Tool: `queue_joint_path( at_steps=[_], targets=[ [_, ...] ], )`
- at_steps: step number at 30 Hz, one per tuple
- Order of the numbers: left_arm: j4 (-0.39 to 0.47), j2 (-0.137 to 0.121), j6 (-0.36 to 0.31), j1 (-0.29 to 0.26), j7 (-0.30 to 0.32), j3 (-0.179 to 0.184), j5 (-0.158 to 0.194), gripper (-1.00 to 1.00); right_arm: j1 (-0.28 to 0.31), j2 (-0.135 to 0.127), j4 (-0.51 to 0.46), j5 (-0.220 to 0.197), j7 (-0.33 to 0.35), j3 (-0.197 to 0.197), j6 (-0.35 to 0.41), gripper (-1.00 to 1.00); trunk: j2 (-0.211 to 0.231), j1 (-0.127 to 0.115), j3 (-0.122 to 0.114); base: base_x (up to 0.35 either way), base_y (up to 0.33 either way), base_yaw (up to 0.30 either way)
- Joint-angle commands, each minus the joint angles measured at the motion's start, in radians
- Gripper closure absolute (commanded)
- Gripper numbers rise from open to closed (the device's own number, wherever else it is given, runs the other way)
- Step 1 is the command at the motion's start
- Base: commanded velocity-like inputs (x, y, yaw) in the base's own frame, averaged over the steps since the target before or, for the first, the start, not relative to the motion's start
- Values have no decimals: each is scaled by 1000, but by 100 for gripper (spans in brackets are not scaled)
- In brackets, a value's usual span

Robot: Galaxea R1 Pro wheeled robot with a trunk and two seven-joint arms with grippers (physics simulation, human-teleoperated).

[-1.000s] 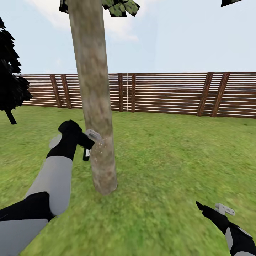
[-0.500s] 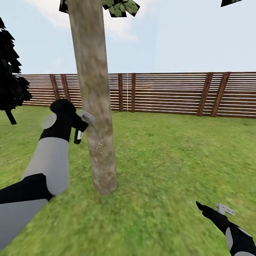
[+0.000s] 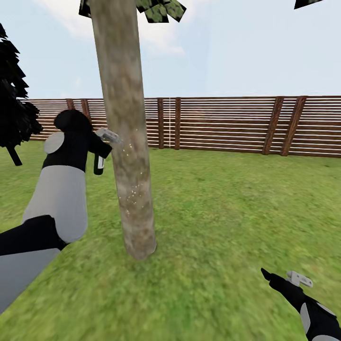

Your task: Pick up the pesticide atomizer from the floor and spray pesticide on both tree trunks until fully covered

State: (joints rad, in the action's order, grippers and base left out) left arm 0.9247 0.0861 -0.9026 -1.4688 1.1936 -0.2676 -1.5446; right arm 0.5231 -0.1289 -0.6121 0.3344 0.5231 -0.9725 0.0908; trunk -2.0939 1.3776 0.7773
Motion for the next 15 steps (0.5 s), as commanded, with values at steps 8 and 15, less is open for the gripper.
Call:
queue_joint_path(
  at_steps=[8, 15],
  targets=[
    [-6, -138, 13, 53, -16, -137, 7, 100, 0, 0, 0, 0, -1, 0, 0, -100, 0, 0, 0, 0, 0, 0],
    [-6, -148, 67, 278, -195, -143, 182, 100, 0, 0, 0, 0, -3, 0, 0, -100, 0, 0, 0, 0, 0, 0]
  ],
)
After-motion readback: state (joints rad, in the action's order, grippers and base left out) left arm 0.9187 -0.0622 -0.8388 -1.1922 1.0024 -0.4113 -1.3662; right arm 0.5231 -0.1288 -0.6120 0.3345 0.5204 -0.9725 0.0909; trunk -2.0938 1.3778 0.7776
